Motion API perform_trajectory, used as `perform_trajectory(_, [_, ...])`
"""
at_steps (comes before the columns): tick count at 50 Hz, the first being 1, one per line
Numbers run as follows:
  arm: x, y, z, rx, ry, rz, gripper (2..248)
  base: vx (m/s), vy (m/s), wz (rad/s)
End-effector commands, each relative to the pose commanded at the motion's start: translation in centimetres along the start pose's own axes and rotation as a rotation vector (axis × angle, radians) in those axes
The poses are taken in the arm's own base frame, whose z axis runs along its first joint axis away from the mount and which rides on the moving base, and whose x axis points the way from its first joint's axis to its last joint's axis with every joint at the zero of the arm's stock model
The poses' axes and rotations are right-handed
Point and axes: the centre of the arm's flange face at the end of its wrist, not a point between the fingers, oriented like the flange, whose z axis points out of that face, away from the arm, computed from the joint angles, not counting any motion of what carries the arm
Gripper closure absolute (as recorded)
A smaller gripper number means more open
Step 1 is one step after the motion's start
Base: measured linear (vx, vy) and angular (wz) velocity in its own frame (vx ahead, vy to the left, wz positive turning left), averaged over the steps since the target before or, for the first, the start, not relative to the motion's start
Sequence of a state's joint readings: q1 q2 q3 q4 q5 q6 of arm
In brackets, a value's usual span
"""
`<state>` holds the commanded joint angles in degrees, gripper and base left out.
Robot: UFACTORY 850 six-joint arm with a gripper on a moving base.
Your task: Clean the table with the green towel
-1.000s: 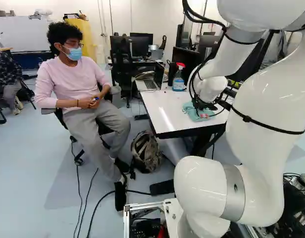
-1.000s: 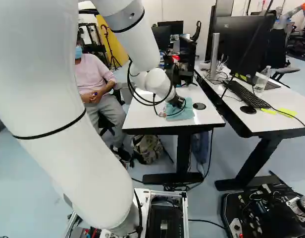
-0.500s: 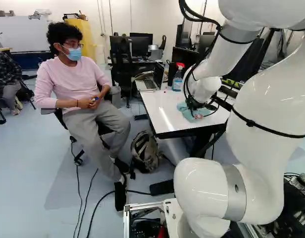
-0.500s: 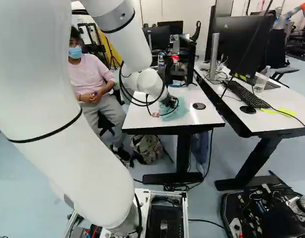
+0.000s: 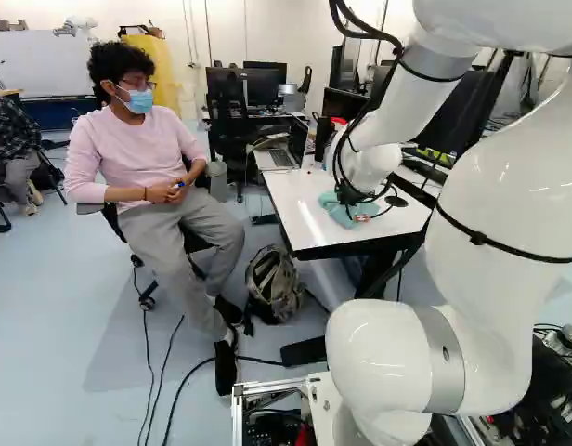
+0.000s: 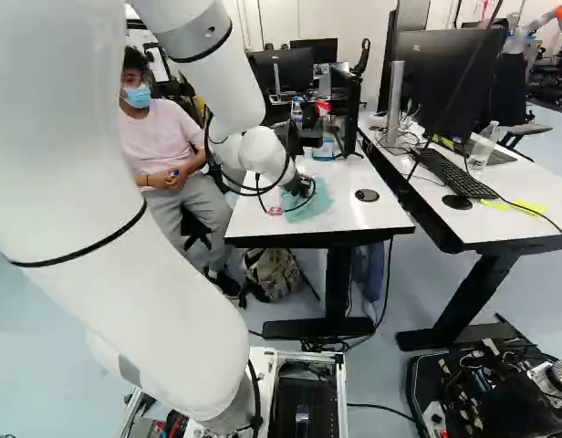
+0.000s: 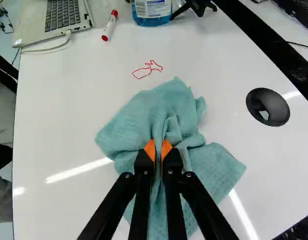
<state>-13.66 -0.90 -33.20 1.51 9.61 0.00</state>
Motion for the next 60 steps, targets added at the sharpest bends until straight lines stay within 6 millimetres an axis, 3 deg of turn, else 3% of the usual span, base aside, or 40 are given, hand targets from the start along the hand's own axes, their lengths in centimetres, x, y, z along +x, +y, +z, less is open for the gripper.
perform_trajectory(22, [-1.0, 3.1, -0.9, -0.05, 0.0, 0.055, 216, 0.0, 0.0, 0.0])
perform_trajectory(47, [0.8, 6.8, 0.5, -0.105, 0.003, 0.117, 216, 0.0, 0.0, 0.0])
perform_trajectory(60, [2.4, 7.1, 2.0, -0.106, 0.007, 0.117, 216, 0.0, 0.0, 0.0])
